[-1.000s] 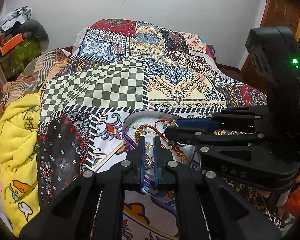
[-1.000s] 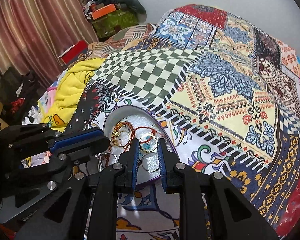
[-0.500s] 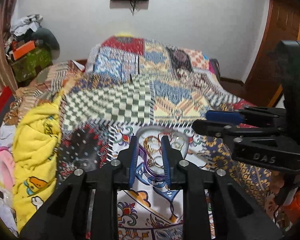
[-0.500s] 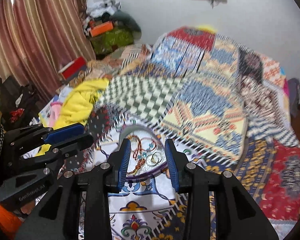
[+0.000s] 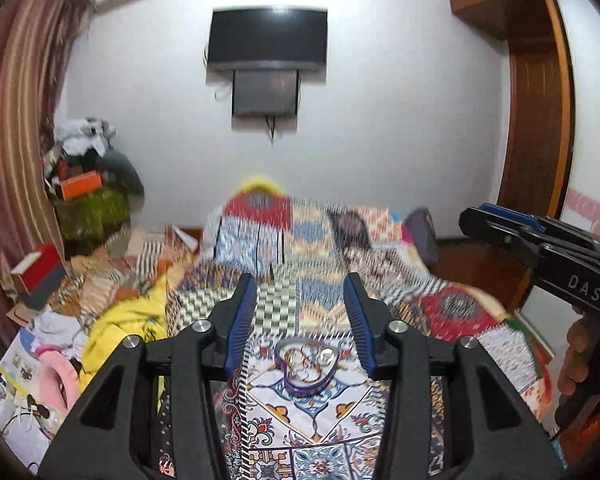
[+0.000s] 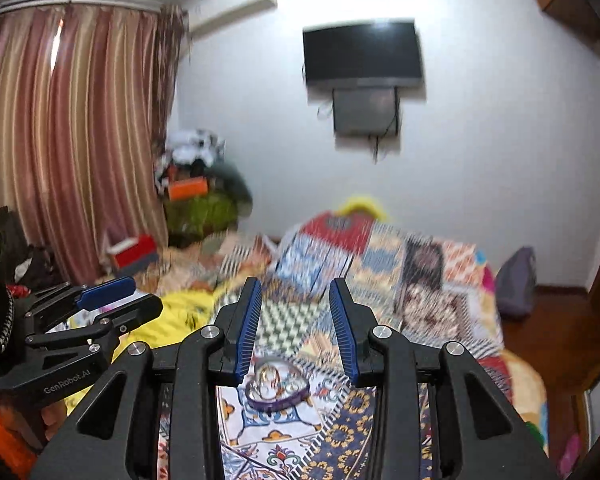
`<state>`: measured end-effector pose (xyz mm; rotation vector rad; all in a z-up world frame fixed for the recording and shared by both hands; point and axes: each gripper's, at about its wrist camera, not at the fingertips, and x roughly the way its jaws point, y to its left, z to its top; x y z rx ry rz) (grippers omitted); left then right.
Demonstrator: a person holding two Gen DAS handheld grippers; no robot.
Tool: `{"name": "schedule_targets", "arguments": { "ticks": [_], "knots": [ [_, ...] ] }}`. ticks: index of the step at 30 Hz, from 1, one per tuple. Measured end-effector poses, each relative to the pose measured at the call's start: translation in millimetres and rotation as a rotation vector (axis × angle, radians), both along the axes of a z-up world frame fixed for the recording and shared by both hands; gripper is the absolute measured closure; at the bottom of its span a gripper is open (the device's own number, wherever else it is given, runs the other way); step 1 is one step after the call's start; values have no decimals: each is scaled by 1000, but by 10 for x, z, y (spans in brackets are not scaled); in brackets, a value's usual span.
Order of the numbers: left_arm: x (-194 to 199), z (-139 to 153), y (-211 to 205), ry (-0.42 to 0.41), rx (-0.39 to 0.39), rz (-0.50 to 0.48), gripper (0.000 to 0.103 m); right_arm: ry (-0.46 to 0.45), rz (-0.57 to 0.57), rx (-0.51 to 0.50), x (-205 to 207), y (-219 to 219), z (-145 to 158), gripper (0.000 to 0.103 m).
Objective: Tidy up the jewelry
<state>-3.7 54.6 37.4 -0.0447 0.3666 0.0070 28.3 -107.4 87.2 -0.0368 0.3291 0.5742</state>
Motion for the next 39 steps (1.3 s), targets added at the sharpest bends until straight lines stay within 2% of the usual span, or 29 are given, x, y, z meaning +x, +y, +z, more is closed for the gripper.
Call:
{"name": "schedule_targets", "arguments": {
  "ticks": [1,3,4,7,9,10,11,15,16,19,28,39],
  "knots": [
    [-105,64,-17,-27,2,1,53,-18,-4,8,-72,-16,33,71],
    [-279,156,-45,-76,6,6,39,-58,-16,27,-247,-55,98,71],
    [-368,198,-55,-104,7,14,37,-71,-26,35,-305,-68,114,70],
    [-544,271,-81,-146,15,30,29,-102,-57,60,-438,-109,129,59],
    [-645,294,-102,-173,33,57,12,-116,-75,62,-501,-108,113,50],
    [-686,299,-115,-186,41,70,9,-122,-82,59,-514,-95,104,48],
    [-727,301,-126,-199,50,85,6,-127,-90,54,-520,-79,92,41],
    [-817,281,-153,-217,67,129,1,-157,-132,49,-601,-81,70,15],
    [-827,272,-151,-216,64,135,1,-161,-140,52,-610,-88,67,14],
    [-837,245,-124,-204,45,144,1,-168,-164,51,-641,-113,63,0],
    [-843,236,-102,-187,20,159,1,-168,-181,27,-753,-168,-1,0],
    [-817,212,-116,-182,26,154,1,-140,-173,23,-750,-200,-50,0]
  ]
}}
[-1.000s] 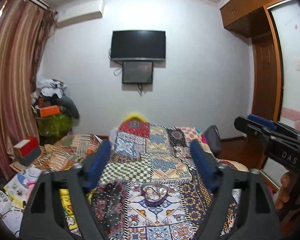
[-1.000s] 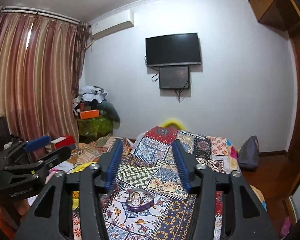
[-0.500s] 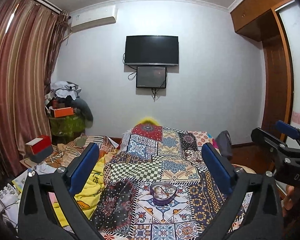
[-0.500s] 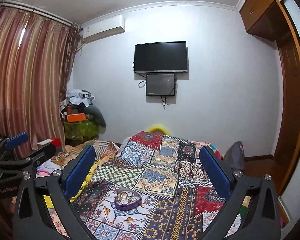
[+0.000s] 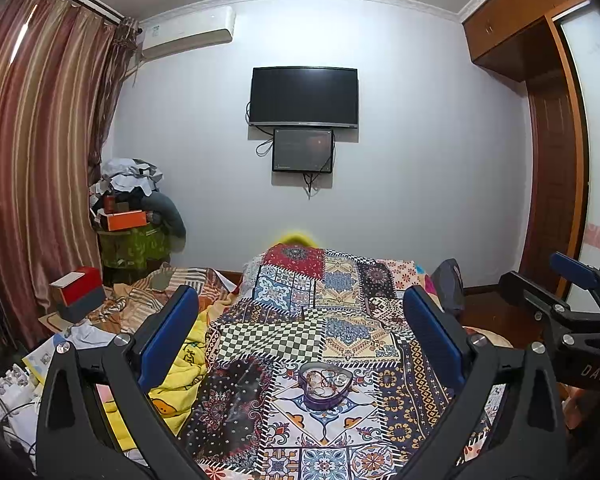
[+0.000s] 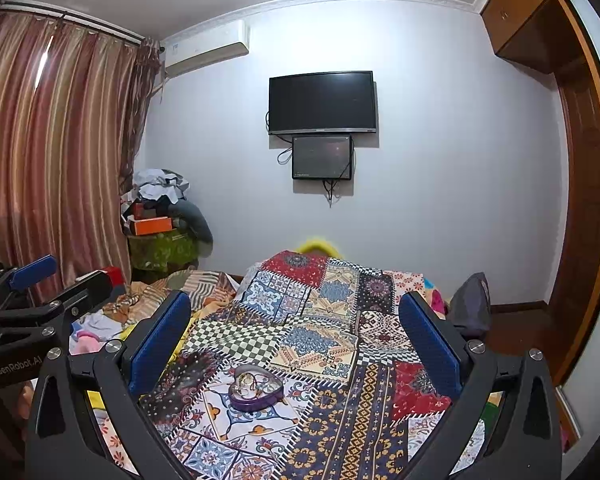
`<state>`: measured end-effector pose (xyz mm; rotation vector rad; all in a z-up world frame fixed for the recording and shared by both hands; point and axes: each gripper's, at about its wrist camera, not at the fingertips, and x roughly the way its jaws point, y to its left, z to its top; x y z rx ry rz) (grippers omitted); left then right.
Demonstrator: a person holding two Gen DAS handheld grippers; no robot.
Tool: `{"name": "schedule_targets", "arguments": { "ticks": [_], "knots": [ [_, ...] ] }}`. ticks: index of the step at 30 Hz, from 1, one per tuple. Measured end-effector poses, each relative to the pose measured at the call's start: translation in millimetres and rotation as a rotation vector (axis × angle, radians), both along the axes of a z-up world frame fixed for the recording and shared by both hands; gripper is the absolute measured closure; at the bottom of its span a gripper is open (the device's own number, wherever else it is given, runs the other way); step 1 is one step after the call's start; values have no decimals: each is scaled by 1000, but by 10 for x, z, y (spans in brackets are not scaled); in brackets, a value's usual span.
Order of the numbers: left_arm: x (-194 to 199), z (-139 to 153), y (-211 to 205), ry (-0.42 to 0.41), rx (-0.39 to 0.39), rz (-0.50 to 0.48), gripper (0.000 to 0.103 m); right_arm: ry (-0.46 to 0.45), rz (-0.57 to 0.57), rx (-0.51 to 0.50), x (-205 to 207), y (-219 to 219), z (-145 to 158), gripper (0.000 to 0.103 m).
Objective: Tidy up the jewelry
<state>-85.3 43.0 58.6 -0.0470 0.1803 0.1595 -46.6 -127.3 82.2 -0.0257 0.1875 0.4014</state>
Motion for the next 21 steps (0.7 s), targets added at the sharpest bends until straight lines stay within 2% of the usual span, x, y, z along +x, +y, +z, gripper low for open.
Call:
{"name": "schedule_targets", "arguments": {
  "ticks": [21],
  "knots": [
    [83,-21,-39,12,9,-5,1,25,-6,7,37,-56,26,0]
  ]
}}
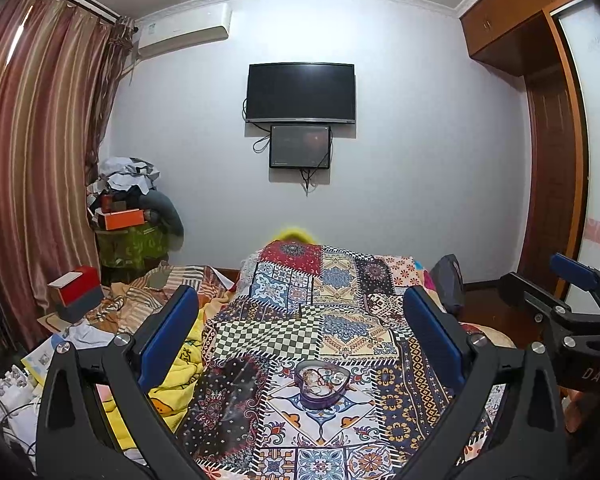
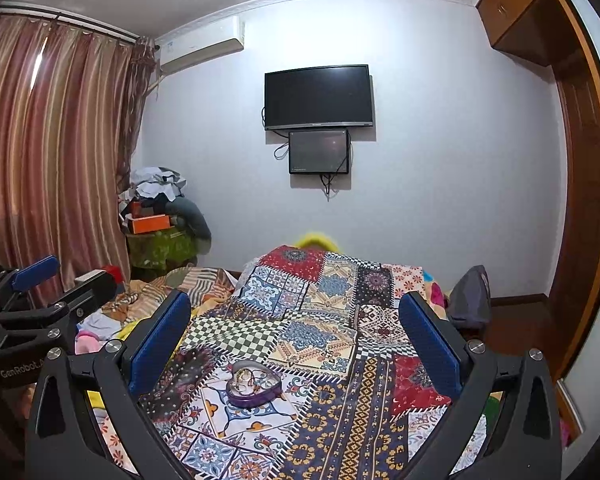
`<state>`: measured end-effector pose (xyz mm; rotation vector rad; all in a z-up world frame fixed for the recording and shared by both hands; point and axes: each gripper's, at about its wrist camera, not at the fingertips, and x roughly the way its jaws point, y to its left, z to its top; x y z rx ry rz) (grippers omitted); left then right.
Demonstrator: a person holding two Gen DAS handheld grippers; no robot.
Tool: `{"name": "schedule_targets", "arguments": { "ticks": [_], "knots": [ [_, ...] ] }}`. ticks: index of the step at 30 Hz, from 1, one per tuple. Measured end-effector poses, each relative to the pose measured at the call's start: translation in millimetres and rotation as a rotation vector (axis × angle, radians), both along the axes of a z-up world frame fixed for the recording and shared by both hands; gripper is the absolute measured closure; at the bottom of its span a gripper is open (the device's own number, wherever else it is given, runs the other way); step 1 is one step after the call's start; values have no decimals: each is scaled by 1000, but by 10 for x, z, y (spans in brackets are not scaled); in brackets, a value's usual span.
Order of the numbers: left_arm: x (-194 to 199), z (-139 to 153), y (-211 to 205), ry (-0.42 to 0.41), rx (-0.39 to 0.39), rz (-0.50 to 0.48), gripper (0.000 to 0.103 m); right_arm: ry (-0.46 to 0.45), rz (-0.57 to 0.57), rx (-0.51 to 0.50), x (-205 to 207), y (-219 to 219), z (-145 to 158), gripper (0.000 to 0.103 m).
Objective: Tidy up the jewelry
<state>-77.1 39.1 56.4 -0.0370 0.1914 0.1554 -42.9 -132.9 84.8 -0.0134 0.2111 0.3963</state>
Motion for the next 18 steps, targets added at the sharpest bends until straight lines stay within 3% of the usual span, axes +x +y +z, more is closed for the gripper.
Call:
{"name": "schedule_targets", "arguments": {
  "ticks": [18],
  "knots": [
    [33,-21,-3,12,-12,-50,1,5,-3,6,-1,-33,14,0]
  ]
}}
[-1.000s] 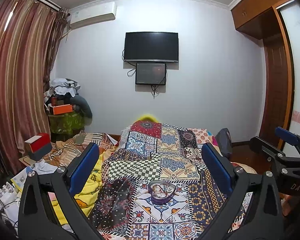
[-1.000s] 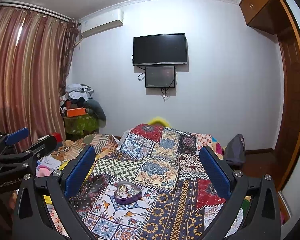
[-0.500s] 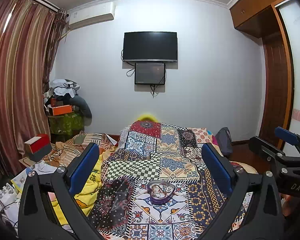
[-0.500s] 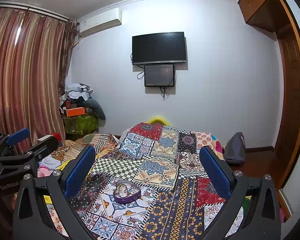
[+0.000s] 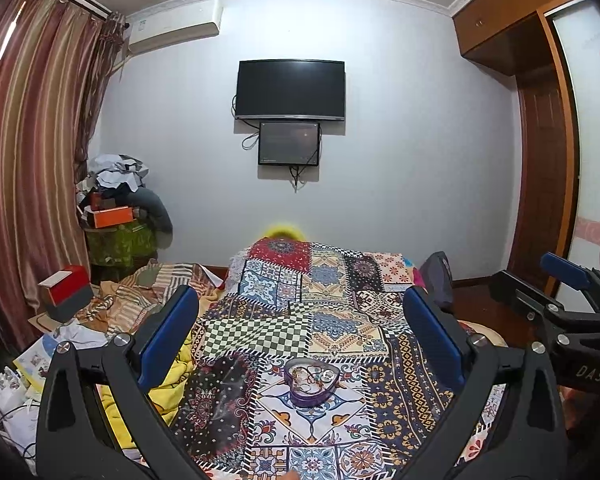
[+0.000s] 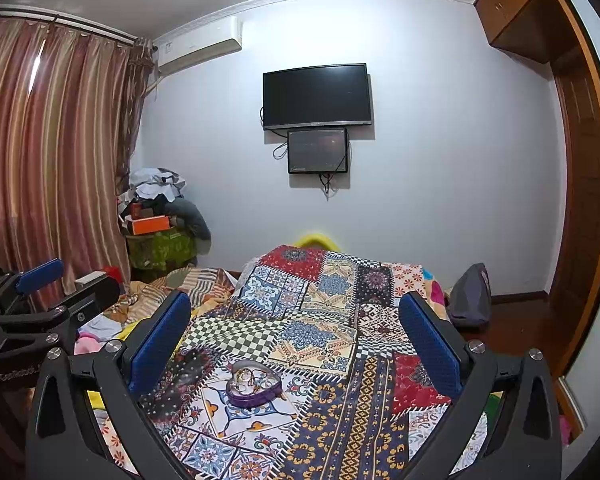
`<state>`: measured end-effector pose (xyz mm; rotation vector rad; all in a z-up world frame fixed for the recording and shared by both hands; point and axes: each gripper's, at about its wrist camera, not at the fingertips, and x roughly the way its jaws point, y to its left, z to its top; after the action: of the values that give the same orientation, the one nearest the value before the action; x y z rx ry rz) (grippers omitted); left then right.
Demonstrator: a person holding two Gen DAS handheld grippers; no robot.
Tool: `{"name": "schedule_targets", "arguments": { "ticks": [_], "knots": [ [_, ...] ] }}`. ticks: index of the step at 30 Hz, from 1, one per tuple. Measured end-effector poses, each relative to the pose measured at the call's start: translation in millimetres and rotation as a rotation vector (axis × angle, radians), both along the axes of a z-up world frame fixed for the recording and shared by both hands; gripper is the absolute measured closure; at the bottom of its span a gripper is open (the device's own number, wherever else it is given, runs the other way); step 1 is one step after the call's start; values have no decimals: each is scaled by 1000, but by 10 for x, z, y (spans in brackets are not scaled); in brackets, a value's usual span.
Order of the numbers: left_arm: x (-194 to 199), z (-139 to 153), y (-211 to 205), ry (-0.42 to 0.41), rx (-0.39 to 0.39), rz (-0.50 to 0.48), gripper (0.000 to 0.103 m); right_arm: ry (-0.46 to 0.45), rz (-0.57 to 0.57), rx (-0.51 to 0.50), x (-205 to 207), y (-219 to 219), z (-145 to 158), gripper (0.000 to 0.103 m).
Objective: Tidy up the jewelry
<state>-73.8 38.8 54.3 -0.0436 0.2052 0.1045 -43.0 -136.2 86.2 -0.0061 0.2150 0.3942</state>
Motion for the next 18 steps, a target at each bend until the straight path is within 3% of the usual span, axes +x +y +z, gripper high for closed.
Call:
{"name": "schedule_targets", "arguments": {
  "ticks": [18],
  "knots": [
    [0,-14,29,3,-10,6,1,3,-3,-6,4,42,15,0]
  ]
}}
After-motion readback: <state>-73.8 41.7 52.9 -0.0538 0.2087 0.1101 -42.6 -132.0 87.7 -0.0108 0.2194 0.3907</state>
